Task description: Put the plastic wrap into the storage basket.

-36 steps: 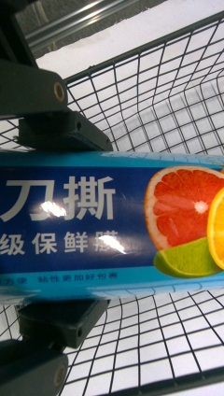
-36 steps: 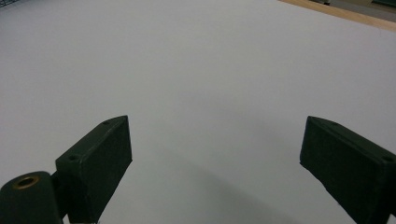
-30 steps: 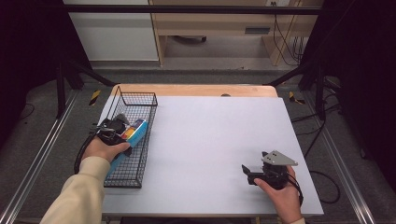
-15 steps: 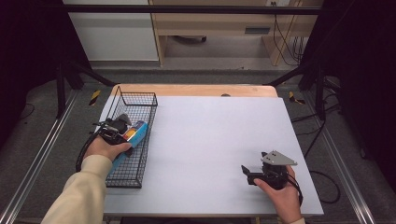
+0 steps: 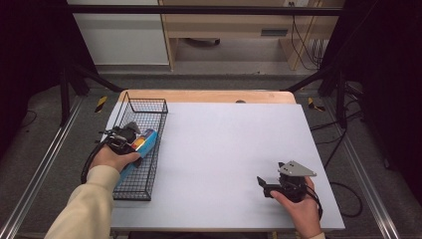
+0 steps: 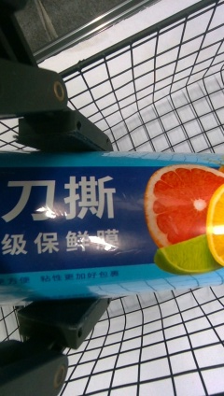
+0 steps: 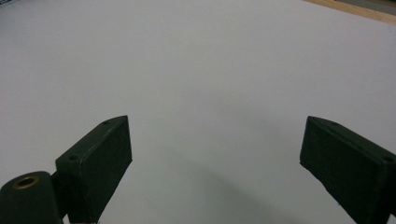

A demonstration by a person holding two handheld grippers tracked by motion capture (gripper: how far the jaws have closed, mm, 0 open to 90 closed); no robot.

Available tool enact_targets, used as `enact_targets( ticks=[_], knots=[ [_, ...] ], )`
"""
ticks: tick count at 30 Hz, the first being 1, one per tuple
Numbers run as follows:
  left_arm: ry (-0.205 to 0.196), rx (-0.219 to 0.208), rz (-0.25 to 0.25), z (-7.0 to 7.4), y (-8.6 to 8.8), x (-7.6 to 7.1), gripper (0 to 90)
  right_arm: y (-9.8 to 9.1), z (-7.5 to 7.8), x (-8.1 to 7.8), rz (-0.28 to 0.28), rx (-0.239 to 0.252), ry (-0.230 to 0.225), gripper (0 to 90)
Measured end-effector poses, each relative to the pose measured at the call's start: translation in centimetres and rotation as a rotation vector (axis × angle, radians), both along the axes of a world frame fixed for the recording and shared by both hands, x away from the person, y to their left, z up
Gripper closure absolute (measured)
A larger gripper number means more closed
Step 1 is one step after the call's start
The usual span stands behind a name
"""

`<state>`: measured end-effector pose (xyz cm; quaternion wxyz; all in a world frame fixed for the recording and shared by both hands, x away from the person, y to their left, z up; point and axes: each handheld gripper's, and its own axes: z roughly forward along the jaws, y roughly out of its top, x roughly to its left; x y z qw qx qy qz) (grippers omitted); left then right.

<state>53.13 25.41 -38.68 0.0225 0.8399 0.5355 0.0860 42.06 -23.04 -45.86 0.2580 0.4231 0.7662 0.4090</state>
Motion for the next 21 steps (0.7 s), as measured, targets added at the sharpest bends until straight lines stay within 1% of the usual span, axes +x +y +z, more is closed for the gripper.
enact_targets(
  ticks=[7,10,16,19,20,21],
  knots=[
    [-0.003,0.004,0.001,-0.03,-0.09,-0.04,31.5,0.00,0.01,0.00,0.001,0.000,0.000,9.3],
    [-0.008,0.016,-0.007,-0.05,-0.17,-0.05,31.4,0.00,0.00,-0.01,0.001,0.001,0.002,9.3],
    [-0.010,0.015,-0.005,-0.06,-0.37,-0.17,31.2,0.01,0.01,-0.02,0.001,0.001,0.000,9.3],
    [-0.017,0.025,-0.014,-0.07,-0.46,-0.21,31.1,0.03,0.02,-0.03,0.001,0.001,0.001,9.3],
    [-0.013,0.022,-0.011,-0.04,-0.52,-0.25,31.1,0.02,0.02,-0.02,0.003,0.000,0.001,9.3],
    [-0.020,0.028,-0.014,-0.05,-0.56,-0.28,31.1,0.01,0.01,0.00,0.004,-0.001,-0.001,9.3]
  ],
)
